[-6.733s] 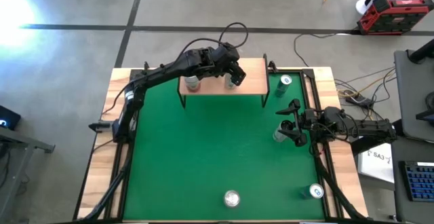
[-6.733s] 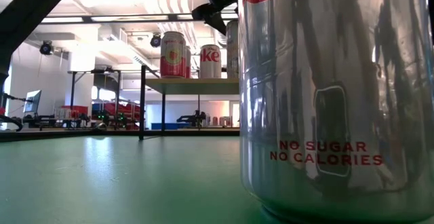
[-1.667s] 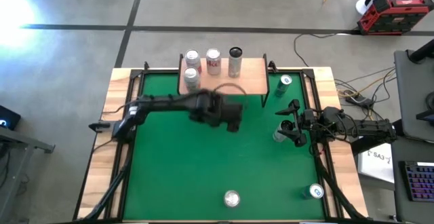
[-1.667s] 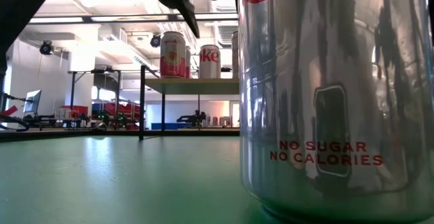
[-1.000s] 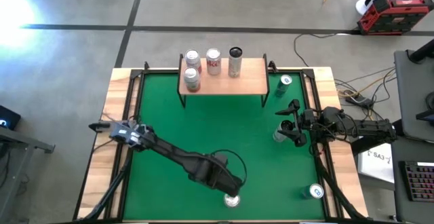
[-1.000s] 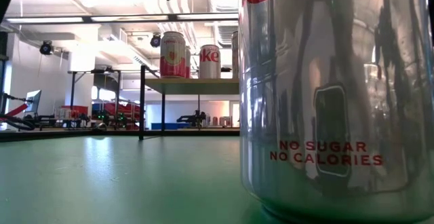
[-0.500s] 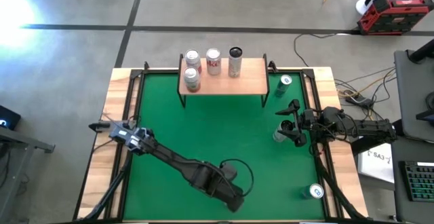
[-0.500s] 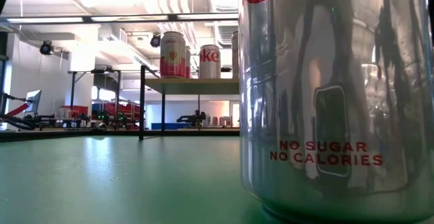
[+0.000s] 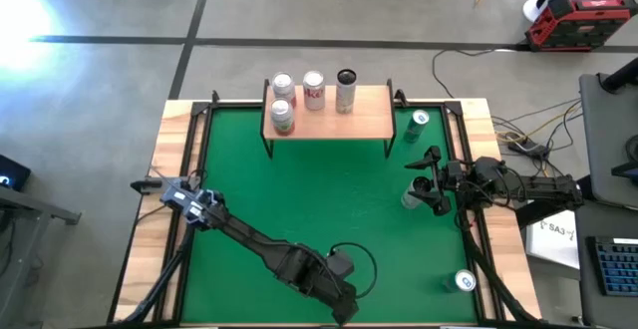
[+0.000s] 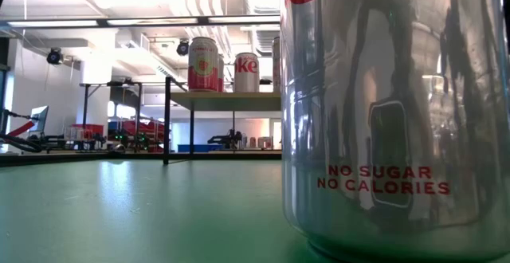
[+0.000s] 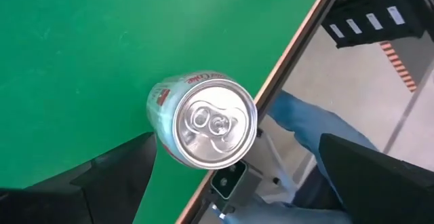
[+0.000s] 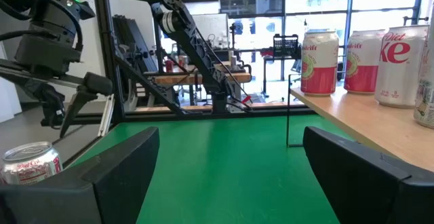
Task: Place canned beverage on shelf
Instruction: Move the red-silver soda can to the center of the table
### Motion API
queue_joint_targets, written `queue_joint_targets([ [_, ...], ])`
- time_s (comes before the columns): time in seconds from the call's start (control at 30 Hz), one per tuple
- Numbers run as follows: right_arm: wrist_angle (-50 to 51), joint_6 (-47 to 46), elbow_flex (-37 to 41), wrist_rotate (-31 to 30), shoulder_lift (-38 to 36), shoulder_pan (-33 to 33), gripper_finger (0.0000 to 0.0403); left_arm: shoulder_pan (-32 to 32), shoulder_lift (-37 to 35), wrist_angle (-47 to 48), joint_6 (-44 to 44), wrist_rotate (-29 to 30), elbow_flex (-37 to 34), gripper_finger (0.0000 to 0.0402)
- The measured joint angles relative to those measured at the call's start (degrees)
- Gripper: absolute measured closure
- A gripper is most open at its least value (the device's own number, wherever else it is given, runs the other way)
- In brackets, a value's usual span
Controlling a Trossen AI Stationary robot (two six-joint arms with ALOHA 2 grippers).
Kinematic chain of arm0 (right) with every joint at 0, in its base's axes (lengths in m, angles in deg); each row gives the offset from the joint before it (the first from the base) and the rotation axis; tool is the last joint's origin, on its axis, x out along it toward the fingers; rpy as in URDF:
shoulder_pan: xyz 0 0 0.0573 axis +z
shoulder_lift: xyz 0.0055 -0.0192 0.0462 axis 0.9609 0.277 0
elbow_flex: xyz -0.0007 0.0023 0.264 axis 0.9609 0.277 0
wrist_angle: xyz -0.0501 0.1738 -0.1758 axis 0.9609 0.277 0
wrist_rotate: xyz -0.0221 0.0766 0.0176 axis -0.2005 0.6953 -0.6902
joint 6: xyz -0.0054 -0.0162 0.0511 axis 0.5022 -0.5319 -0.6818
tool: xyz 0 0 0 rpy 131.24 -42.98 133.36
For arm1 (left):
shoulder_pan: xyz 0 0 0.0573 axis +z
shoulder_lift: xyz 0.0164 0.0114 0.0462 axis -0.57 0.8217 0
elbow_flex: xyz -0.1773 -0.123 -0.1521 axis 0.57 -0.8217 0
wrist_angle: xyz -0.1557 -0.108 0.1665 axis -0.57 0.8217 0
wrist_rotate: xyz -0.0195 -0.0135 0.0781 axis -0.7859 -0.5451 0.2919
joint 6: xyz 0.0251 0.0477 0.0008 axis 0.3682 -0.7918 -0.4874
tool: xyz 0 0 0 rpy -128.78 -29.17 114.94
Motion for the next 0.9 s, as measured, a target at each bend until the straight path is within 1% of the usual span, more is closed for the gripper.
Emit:
queue_joint_targets([
  [0.1,0.0,-0.01,-0.01,-0.01,0.0,0.0,0.0046,-0.51,-0.01,0.09,-1.36,1.59,-0.42,0.0005],
  [0.23,0.0,0.01,-0.01,0.01,0.0,-0.01,0.0046,-1.38,0.26,0.02,-3.75,5.45,-0.81,0.0005],
  [0.37,0.0,0.01,-0.01,0.01,0.02,-0.01,0.0046,-2.12,1.81,-0.21,-6.62,7.98,-0.64,0.0005],
  [0.6,0.02,0.01,0.01,0.01,0.0,0.0,0.0046,-2.19,4.27,0.25,-10.3,8.55,-0.42,0.0005],
  [0.8,0.02,-0.01,0.0,0.01,0.02,-0.01,0.0046,-3.06,5.63,-0.15,-11.66,13.63,-0.31,0.0005],
  [0.9,0.02,0.01,0.01,0.01,0.0,0.0,0.0046,-3.36,6.93,-0.13,-11.63,14.25,-0.31,0.0005],
])
